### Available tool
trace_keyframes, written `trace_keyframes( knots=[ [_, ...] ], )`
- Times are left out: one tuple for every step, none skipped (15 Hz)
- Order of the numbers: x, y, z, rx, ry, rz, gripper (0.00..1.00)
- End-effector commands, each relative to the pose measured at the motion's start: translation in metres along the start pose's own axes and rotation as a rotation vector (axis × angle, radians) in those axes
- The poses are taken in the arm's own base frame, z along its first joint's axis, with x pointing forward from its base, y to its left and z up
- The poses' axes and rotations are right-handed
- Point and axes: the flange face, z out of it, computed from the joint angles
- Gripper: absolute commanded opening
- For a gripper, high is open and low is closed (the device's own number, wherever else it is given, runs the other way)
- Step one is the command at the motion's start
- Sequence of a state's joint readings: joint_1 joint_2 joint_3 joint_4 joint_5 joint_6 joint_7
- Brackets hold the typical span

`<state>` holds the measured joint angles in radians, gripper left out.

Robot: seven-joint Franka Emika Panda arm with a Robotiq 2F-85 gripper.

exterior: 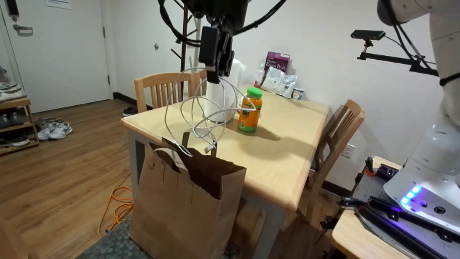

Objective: Put the white cable in the brown paper bag

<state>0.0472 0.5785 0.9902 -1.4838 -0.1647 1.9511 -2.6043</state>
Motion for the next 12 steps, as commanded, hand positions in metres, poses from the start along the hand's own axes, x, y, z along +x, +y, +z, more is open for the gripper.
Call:
trace_keyframes(
  knots=[
    [-0.006, -0.016, -0.006, -0.064, -0.007, -0.089, 0.04],
    [-0.004, -0.025, -0.006, -0.075, -0.007, -0.110, 0.04],
    [-0.005, -0.040, -0.005, -0.086, -0.010, -0.123, 0.04],
    [-0.006, -0.054, -0.001, -0.081, -0.005, -0.126, 0.04],
    [-0.007, -0.071, 0.005, -0.070, 0.003, -0.116, 0.04],
    [-0.010, -0.089, 0.011, -0.042, 0.008, -0.095, 0.04],
    [-0.013, -0.105, 0.017, -0.002, -0.004, -0.075, 0.04],
    [-0.015, -0.118, 0.023, 0.036, -0.013, -0.066, 0.04],
    [-0.016, -0.129, 0.028, 0.083, -0.033, -0.056, 0.04],
    [-0.016, -0.136, 0.032, 0.115, -0.045, -0.050, 0.04],
    [-0.015, -0.140, 0.036, 0.156, -0.071, -0.062, 0.04],
    [-0.016, -0.143, 0.039, 0.196, -0.104, -0.073, 0.04]
  ],
)
